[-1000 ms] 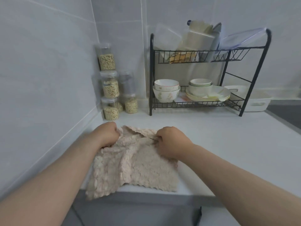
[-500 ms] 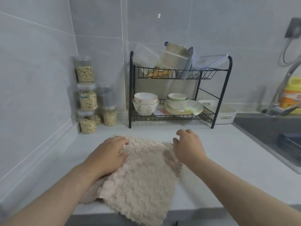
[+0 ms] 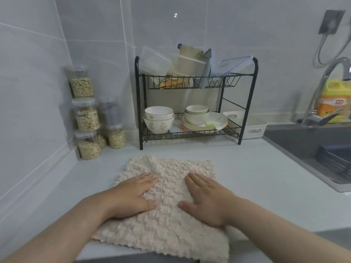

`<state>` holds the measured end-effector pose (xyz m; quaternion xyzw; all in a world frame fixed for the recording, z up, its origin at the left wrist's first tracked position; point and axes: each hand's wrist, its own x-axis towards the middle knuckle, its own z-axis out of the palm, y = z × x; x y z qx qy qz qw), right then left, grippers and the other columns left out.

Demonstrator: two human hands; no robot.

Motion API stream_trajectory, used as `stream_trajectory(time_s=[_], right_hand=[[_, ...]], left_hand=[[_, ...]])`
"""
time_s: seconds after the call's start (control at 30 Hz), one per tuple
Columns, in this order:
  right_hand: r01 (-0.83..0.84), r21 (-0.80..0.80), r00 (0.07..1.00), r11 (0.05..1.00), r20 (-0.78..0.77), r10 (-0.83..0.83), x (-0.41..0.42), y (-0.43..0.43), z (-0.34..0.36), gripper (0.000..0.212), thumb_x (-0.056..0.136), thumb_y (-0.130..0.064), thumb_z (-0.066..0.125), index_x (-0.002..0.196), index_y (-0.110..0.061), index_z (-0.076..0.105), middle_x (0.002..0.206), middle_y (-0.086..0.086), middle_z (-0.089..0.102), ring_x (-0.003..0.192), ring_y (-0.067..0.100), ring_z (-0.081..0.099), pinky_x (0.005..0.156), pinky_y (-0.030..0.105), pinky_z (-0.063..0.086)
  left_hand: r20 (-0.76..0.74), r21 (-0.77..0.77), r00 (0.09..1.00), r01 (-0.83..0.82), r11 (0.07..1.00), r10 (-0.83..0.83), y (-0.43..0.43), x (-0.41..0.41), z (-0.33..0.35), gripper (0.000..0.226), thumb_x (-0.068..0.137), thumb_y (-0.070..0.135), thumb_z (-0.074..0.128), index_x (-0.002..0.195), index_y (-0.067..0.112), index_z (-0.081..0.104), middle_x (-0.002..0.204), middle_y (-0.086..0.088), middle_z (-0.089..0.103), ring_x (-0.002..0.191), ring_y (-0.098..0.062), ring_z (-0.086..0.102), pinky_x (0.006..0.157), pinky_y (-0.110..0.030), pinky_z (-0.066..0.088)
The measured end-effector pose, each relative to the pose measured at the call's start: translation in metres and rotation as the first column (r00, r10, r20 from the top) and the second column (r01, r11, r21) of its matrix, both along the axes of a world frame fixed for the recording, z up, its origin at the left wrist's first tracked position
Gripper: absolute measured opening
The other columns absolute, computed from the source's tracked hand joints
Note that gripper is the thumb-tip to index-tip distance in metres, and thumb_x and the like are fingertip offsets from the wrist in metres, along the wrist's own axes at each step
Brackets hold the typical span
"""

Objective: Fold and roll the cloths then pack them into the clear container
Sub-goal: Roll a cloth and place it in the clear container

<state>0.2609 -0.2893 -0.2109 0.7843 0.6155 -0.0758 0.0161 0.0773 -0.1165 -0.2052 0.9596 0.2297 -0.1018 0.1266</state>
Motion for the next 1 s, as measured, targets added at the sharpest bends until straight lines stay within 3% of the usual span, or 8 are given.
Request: stream_trajectory(time_s=[0.27,0.43,0.57,0.7,0.8,0.87,0.93,1.0], right_hand=[[-0.056,-0.062,0.992,0.996,0.112,0.063,0.091,-0.016,0.012,0.080,0.094,-0.068,0.022,0.156,-0.024,-0.004,0.163,-0.006,-0.009,0.149,0.008,-0.007,0.115,0.021,-0.009],[-0.079,-0.044,0.987,0.996,0.140,0.084,0.101,-0.010,0.010,0.089,0.085,-0.075,0.012,0.156,-0.023,-0.004,0.163,-0.003,-0.006,0.150,0.010,-0.006,0.120,0.028,-0.005],[-0.045,-0.008,0.994,0.999,0.100,0.046,0.103,-0.010,0.006,0.083,0.088,-0.077,0.017,0.154,-0.033,-0.008,0.162,-0.003,-0.013,0.149,0.014,-0.013,0.121,0.033,-0.008],[-0.045,-0.066,0.993,0.997,0.103,0.051,0.108,-0.008,0.003,0.084,0.087,-0.078,0.018,0.153,-0.035,-0.009,0.163,0.002,-0.012,0.150,0.018,-0.012,0.121,0.040,-0.006],[-0.106,0.041,0.987,0.994,0.127,0.100,0.116,-0.002,0.011,0.082,0.088,-0.078,0.019,0.155,-0.033,0.002,0.164,-0.001,0.005,0.150,0.016,0.000,0.122,0.045,-0.001],[-0.058,0.147,0.990,0.987,0.133,0.038,0.128,0.012,0.014,0.077,0.091,-0.073,0.020,0.155,-0.031,0.013,0.162,-0.005,0.014,0.150,0.015,0.006,0.122,0.045,0.005],[0.100,0.241,0.989,0.965,0.084,-0.124,0.146,0.034,0.014,0.063,0.096,-0.058,0.028,0.147,-0.022,0.037,0.154,0.000,0.035,0.144,0.022,0.028,0.118,0.042,0.021],[0.241,0.252,0.967,0.937,0.016,-0.254,0.161,0.055,0.008,0.045,0.100,-0.037,0.032,0.129,-0.011,0.053,0.138,0.008,0.050,0.130,0.029,0.044,0.107,0.039,0.037]], left_hand=[[0.020,0.144,0.997,-0.071,0.987,0.069,-0.050,0.068,-0.014,0.097,0.080,0.084,0.022,0.152,0.029,-0.013,0.160,0.000,-0.022,0.146,-0.017,-0.021,0.120,-0.042,-0.009],[0.003,0.157,0.996,-0.091,0.983,0.091,-0.040,0.082,-0.003,0.119,0.054,0.094,0.003,0.153,0.029,-0.010,0.160,0.000,-0.020,0.146,-0.017,-0.020,0.119,-0.048,-0.009],[0.005,0.191,0.998,-0.069,0.979,0.070,-0.010,0.077,-0.009,0.114,0.056,0.097,0.007,0.150,0.037,-0.015,0.157,0.002,-0.026,0.143,-0.014,-0.028,0.119,-0.044,-0.012],[-0.038,0.180,0.998,-0.034,0.983,0.041,-0.004,0.078,-0.013,0.116,0.050,0.098,-0.006,0.148,0.037,-0.021,0.156,0.003,-0.028,0.144,-0.018,-0.026,0.118,-0.045,-0.013],[0.090,0.216,0.994,-0.075,0.974,0.057,0.007,0.085,-0.001,0.096,0.070,0.084,-0.007,0.152,0.034,-0.007,0.157,0.006,-0.018,0.147,-0.016,-0.017,0.120,-0.043,-0.009],[0.256,0.245,0.962,-0.163,0.956,0.098,0.029,0.096,0.002,0.068,0.093,0.064,0.012,0.150,0.028,0.025,0.159,0.006,0.015,0.148,-0.018,0.013,0.120,-0.039,0.015],[0.344,0.220,0.924,-0.252,0.943,0.167,0.054,0.106,0.000,0.036,0.101,0.042,0.027,0.114,0.021,0.054,0.131,0.002,0.051,0.122,-0.020,0.048,0.099,-0.034,0.041],[0.320,0.223,0.923,-0.295,0.929,0.216,0.070,0.113,-0.006,0.021,0.099,0.023,0.035,0.083,0.022,0.047,0.102,0.000,0.052,0.096,-0.019,0.055,0.076,-0.033,0.044]])
